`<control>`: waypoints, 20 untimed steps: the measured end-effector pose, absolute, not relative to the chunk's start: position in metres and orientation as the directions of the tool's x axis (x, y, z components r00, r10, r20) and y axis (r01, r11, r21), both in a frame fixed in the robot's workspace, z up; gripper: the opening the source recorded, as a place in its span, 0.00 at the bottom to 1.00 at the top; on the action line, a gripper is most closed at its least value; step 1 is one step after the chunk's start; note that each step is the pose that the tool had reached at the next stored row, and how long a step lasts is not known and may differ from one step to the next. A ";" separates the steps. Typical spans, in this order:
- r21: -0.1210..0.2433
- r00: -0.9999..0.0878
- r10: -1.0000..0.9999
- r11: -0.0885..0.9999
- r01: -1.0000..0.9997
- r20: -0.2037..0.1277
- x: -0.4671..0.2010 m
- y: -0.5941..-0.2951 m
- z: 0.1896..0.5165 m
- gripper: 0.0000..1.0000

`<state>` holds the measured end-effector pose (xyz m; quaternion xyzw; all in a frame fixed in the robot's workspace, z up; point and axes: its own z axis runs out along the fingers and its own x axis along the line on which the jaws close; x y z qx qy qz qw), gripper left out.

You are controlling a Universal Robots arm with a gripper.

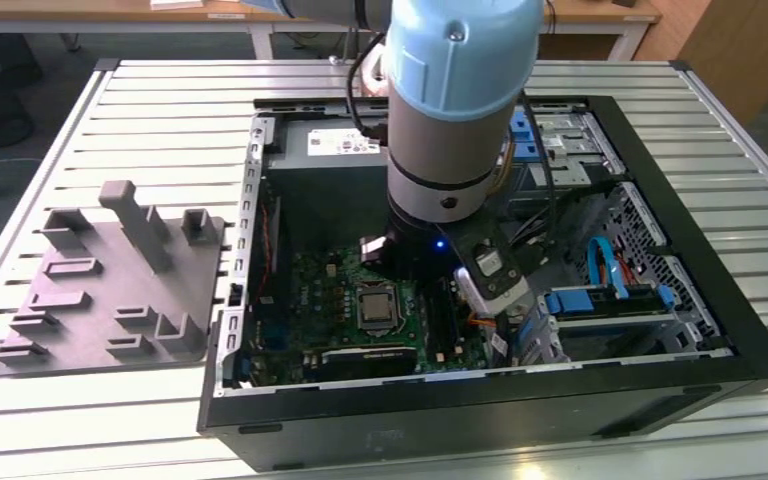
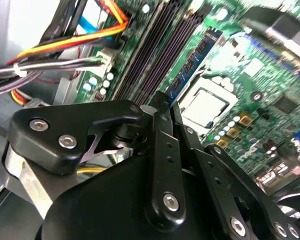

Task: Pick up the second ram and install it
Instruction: 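Insert the second ram into the second slot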

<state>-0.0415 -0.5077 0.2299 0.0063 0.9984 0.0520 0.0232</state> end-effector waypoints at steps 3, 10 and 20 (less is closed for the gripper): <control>0.119 -0.999 0.007 0.993 0.001 -0.045 -0.041 -0.508 0.229 0.14; 0.119 -0.998 -0.031 0.992 -0.036 -0.045 -0.041 -0.507 0.225 0.14; 0.118 -0.999 -0.016 0.993 -0.021 -0.045 -0.040 -0.507 0.220 0.14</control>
